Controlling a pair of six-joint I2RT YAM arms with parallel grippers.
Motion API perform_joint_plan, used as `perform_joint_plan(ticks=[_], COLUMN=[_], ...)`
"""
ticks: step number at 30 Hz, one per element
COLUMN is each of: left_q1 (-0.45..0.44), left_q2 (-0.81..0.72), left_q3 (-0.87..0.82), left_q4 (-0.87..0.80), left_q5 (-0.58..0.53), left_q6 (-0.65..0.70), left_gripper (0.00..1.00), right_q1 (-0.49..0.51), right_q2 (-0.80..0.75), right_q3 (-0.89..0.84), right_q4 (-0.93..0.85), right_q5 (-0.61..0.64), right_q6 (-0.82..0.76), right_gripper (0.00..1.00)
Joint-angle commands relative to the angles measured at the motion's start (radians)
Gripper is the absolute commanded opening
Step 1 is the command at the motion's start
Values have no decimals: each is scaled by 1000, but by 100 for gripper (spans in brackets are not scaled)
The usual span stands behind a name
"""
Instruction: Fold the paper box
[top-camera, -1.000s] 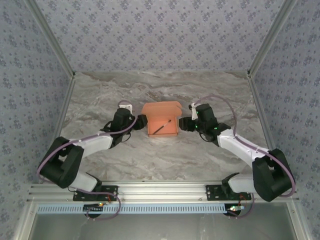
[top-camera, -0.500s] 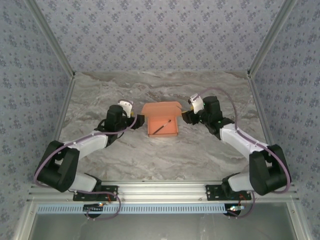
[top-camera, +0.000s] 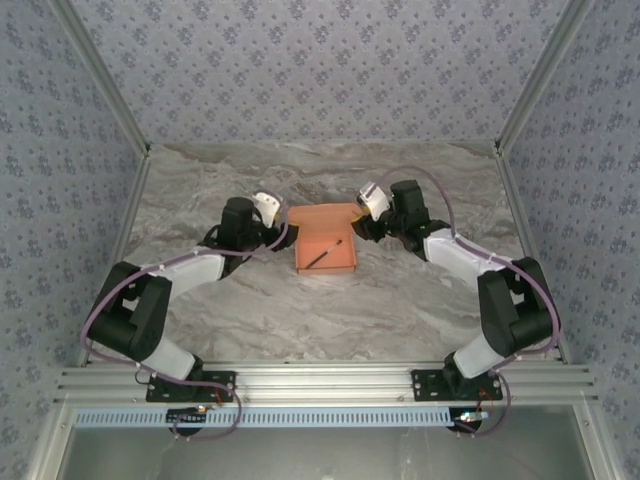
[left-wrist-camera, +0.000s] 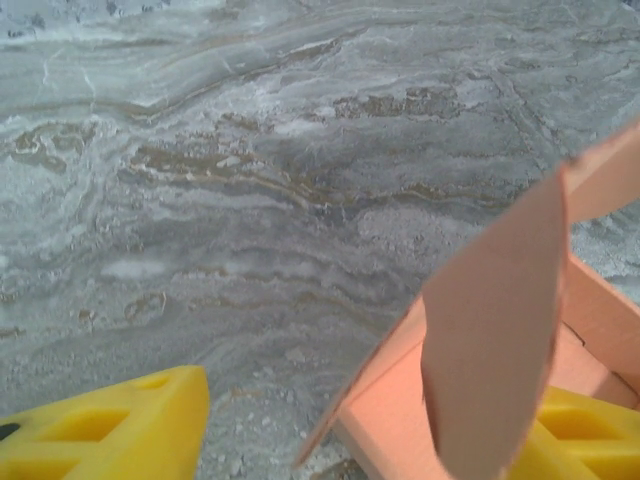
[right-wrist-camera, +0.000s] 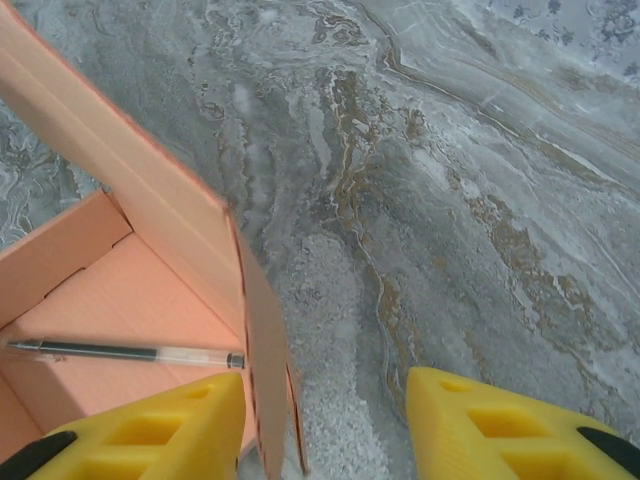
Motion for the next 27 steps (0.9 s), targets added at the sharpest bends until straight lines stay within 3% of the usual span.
perform_joint_plan(ticks=[1, 4, 10, 17, 27], left_q1=[1, 2, 1, 1, 2], left_q2=[21, 30, 44, 64, 68], left_q3=[47, 65, 78, 98, 95], left_q4=[-42, -63, -83, -94, -78], left_q5=[26, 42, 48, 61, 63], left_q6=[46, 48, 63, 59, 33], left_gripper=[55, 43, 31, 21, 7], right_q1=[25, 41, 53, 52, 72], right_q2=[31, 42, 43, 41, 30], right_q3=[46, 58, 81, 86, 70], right_q4=[-44, -50, -87, -109, -99], right_q5=[32, 54, 131, 150, 192], right_q6=[-49, -54, -43, -20, 67], right_gripper=[43, 38, 35, 30, 14])
